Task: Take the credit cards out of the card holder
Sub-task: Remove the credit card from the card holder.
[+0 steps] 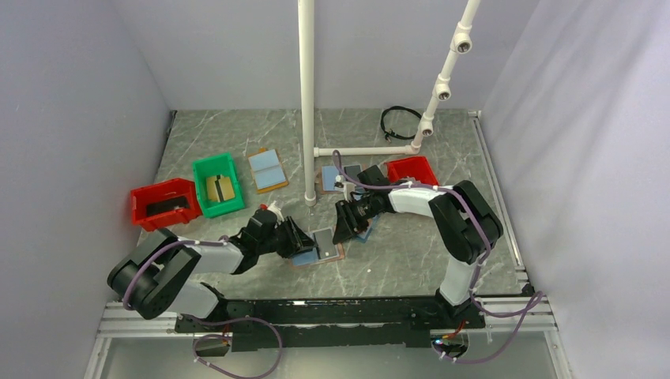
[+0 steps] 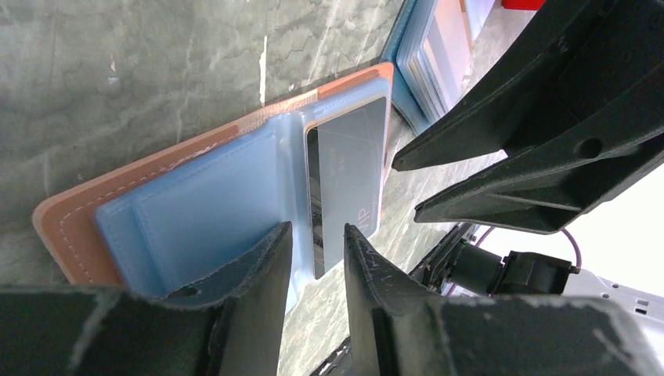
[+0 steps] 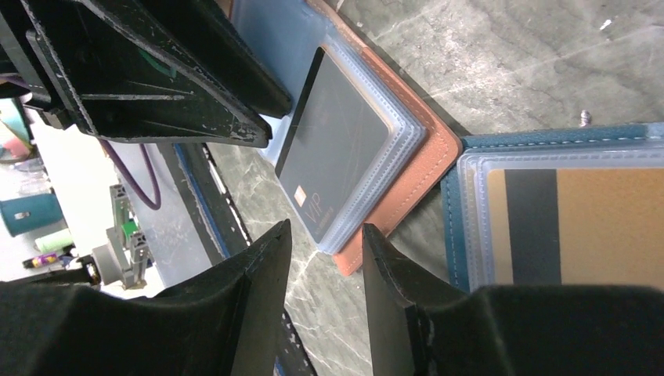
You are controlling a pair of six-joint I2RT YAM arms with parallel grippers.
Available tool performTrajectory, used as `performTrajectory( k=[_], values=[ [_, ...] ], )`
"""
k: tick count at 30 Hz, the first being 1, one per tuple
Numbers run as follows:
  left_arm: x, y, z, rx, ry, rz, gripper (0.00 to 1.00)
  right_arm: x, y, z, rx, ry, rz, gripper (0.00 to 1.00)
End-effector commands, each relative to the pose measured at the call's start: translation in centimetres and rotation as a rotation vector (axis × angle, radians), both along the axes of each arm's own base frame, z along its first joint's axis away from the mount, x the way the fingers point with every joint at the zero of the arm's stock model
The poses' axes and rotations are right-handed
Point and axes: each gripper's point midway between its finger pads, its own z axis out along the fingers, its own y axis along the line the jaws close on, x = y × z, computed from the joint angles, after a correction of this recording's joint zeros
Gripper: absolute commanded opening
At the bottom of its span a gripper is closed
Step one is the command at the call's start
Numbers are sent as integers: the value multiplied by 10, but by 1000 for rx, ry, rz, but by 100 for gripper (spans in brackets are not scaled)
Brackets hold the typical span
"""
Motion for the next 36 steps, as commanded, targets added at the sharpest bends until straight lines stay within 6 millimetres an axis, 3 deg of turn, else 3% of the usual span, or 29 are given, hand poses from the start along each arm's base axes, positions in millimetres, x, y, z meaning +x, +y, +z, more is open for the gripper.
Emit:
performTrajectory(
  k=[1,15,24,36],
  values=[
    [3,-2,-3,31,-4,-4,36,-3,9,7,60,23,24,40],
    [1,-2,-7,48,4,-8,34,-2,8,-5,11,25,6,40],
    [-1,-5,-9,45,8,-20,34,-13,17,12,106,75,56,28],
    [-3,-10,-5,20,4,-34,34,-9,16,7,93,90,33,33]
  ],
)
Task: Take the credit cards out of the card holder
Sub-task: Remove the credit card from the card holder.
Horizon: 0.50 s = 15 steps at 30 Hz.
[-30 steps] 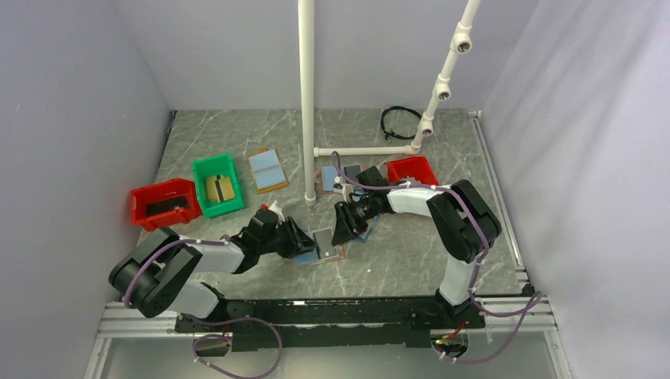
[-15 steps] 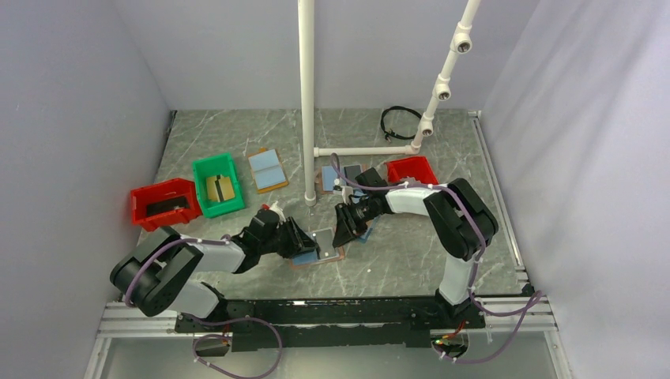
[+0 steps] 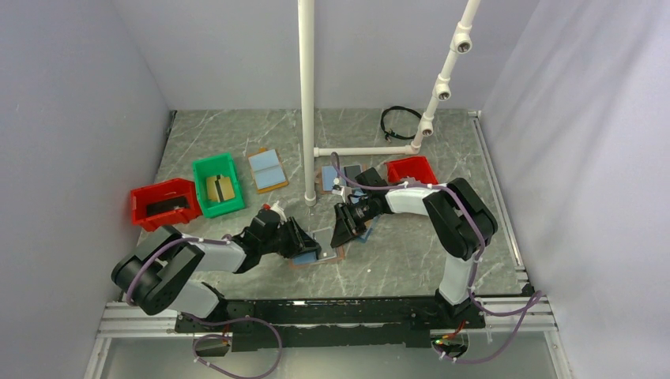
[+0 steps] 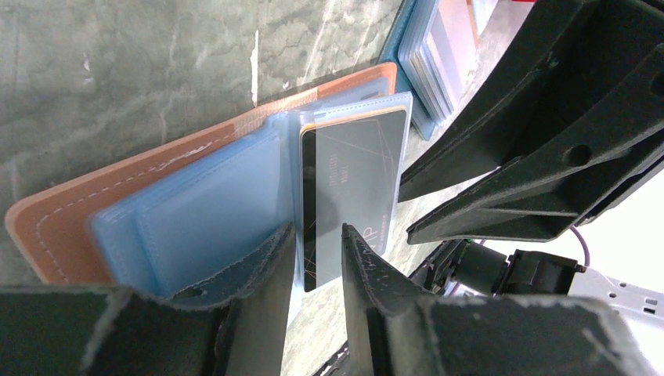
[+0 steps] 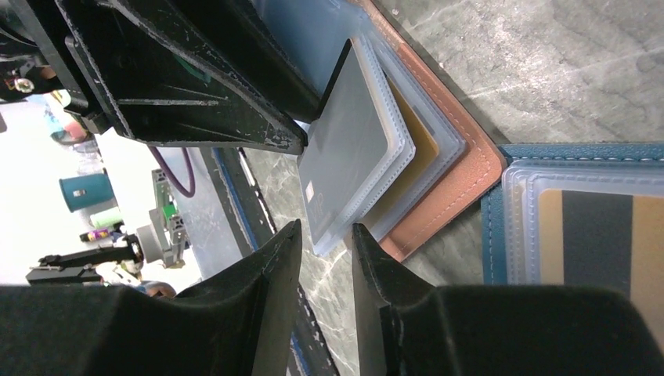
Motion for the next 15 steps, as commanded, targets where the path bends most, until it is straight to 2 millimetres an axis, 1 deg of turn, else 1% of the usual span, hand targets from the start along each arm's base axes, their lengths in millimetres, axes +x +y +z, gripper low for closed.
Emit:
performTrajectory(
  k=[1,8,11,13,15],
  values=[
    [-1,-5,-2,5,-3,-21,34,7,5,3,25,-11,-5,33],
    [-1,-13,2,-46,-10,-40,35,9,3,-6,-9,-12,-17,33],
    [-2,-14,3,-62,-14,-43,35,9,4,-8,-11,-4,-17,30],
    [-2,-15,5,-70,-16,-44,35,9,3,-8,-10,-3,-16,22],
    [-2,-15,6,-72,-17,-44,35,9,4,-6,1,-3,-11,7]
  ],
)
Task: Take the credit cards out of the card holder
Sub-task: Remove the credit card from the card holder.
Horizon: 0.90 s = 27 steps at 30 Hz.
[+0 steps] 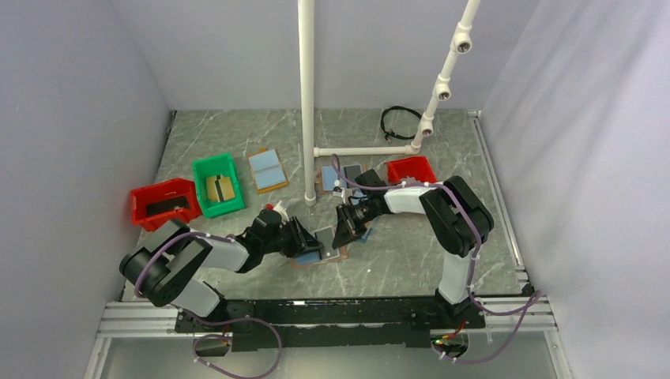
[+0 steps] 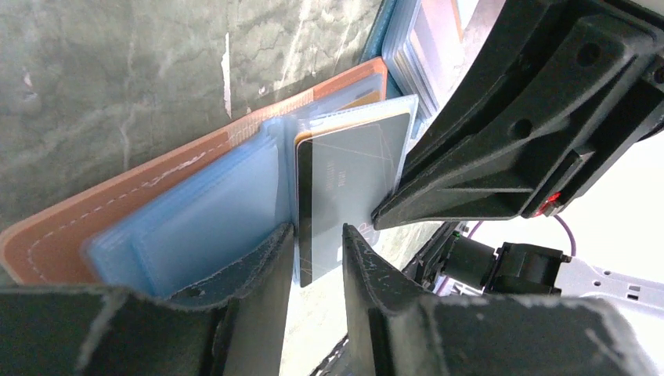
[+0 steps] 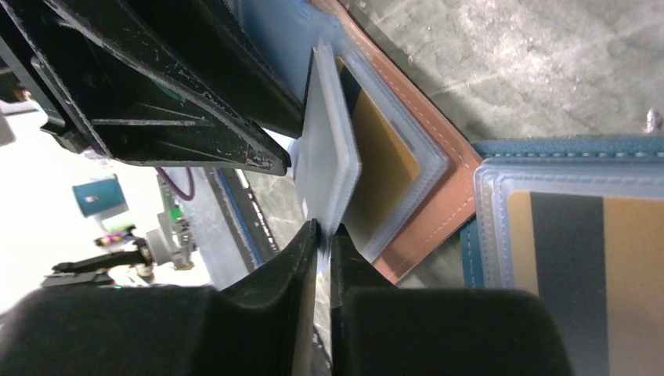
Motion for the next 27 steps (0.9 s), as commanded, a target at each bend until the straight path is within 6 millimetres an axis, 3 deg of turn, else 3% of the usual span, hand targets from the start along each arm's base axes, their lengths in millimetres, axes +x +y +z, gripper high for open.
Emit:
performTrajectory(
  k=[1,4,9,21,27],
  values=[
    [-3,-5,4,-25,-11,-20,35,10,5,6,29,-33,4,1],
    [-4,-3,6,-26,-17,-13,38,12,3,10,47,-32,-1,0],
    [-5,1,20,-67,-81,1,59,10,1,22,136,4,29,0],
    [-6,-3,54,-138,-215,-47,61,1,6,53,283,49,84,0],
    [-6,-6,54,-148,-184,-44,61,-1,6,60,311,60,93,0]
  ],
)
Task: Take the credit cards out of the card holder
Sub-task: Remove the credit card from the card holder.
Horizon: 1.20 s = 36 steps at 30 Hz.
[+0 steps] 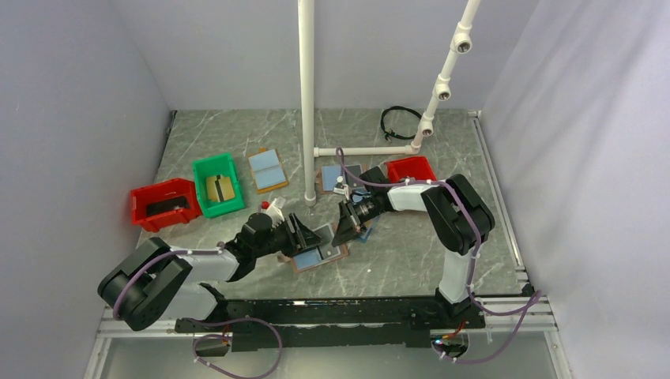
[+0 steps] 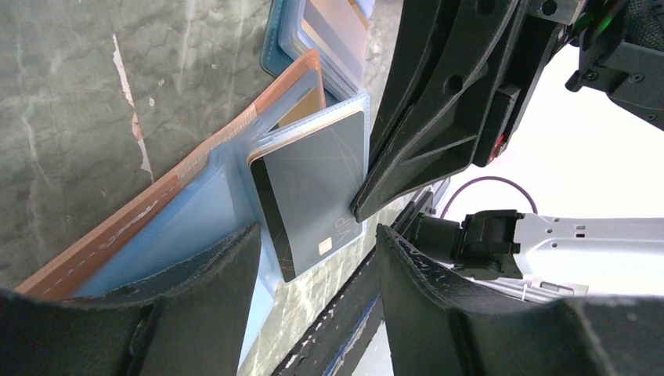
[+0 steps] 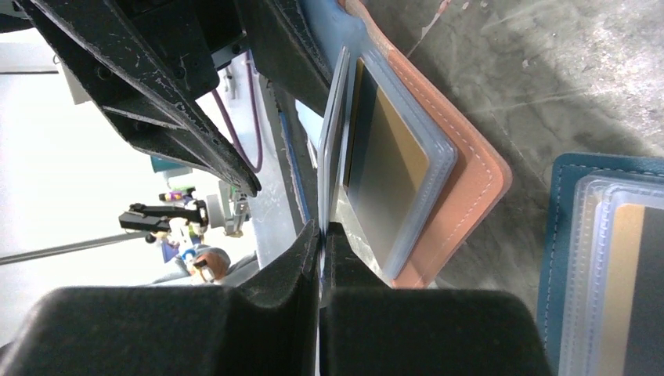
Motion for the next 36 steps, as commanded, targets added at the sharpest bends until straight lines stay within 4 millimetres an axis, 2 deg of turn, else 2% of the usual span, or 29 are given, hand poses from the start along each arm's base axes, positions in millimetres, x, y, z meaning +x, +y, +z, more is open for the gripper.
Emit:
performTrajectory(
  k=[1,5,6,8,12,18,25,29,31,36],
  values=[
    [2,-6,13,-49,-37,-10,61,4,6,30,119,-37,32,0],
    [4,0,14,-66,-35,36,60,4,6,35,137,-30,31,0],
    [5,1,17,-78,-46,45,60,4,6,37,144,-27,30,0],
    [6,1,23,-94,-65,57,68,3,6,41,159,-22,34,0],
    [9,0,36,-121,-101,64,66,1,7,47,181,-15,39,0],
    [13,-4,59,-205,-137,69,56,0,7,49,194,0,43,0],
    [13,-12,72,-276,-164,49,47,-1,7,48,191,9,43,0],
    [14,-15,79,-301,-181,38,41,-1,8,42,165,4,39,0],
    [14,-16,81,-301,-187,34,33,0,8,35,129,-9,31,0],
    [14,-14,85,-290,-201,38,22,4,7,22,66,-32,14,0]
  ],
)
